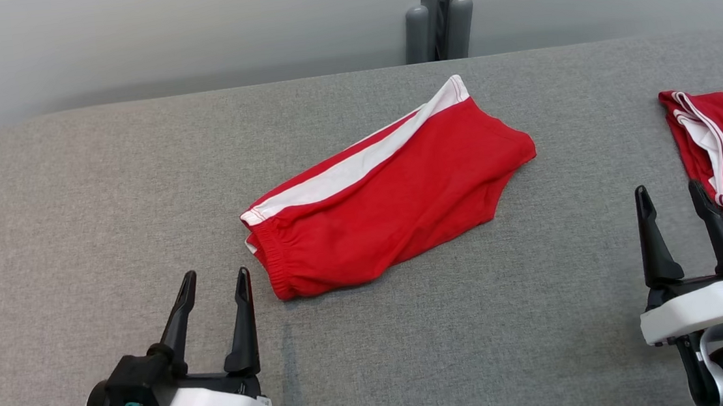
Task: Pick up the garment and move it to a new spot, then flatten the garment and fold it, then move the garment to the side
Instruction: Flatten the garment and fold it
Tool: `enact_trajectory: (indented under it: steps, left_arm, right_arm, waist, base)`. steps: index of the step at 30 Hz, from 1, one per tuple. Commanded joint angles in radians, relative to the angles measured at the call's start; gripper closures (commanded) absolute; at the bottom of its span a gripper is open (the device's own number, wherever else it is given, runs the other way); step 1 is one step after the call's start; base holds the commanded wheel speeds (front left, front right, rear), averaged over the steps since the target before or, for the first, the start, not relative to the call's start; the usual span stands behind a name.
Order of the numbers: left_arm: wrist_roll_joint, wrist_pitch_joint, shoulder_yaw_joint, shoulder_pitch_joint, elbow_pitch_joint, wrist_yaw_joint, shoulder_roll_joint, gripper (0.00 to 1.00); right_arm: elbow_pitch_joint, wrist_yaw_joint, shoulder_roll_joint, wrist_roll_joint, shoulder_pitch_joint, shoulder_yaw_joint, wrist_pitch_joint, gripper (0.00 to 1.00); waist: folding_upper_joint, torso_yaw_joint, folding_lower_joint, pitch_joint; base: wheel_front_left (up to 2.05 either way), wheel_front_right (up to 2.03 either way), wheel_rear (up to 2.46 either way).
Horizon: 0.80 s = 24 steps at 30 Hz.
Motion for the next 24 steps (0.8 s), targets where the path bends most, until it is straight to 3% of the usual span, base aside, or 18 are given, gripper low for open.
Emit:
enact_trajectory:
  steps: [1,5,8,14,24]
  left_arm:
    - [-0.005,-0.002,-0.003,0.003,0.0,0.001,0.004,0.0]
    - [-0.007,-0.002,-0.012,-0.012,0.004,-0.003,0.004,0.0]
    - [-0.009,-0.002,-0.025,-0.022,0.006,-0.002,0.004,0.0]
    - [-0.017,-0.002,-0.054,-0.036,0.006,0.011,0.004,0.0]
    - [-0.027,-0.002,-0.075,-0.032,-0.026,0.034,0.004,0.0]
  right_arm:
    - [0.008,0.0,-0.01,0.008,0.009,0.001,0.0,0.0]
    - [0.083,0.0,-0.018,0.052,-0.011,0.038,0.003,0.0]
    - [0.161,0.0,-0.028,0.133,-0.062,0.082,0.071,0.0]
    - [0.256,0.0,-0.042,0.393,-0.182,0.117,0.242,0.0]
    - [0.443,0.0,-0.059,0.642,-0.355,-0.003,0.434,0.0]
  waist:
    - [-0.0001,0.007,0.0,0.002]
    - [-0.0001,0.024,0.0,0.014]
    - [-0.0001,0.044,0.0,0.029]
    - [-0.0001,0.097,0.0,0.065]
    - [-0.0001,0.209,0.0,0.094]
  base:
    - [0.0,0.0,0.0]
    - [0.0,0.0,0.0]
    - [0.0,0.0,0.0]
    - [0.0,0.0,0.0]
    - [0.0,0.0,0.0]
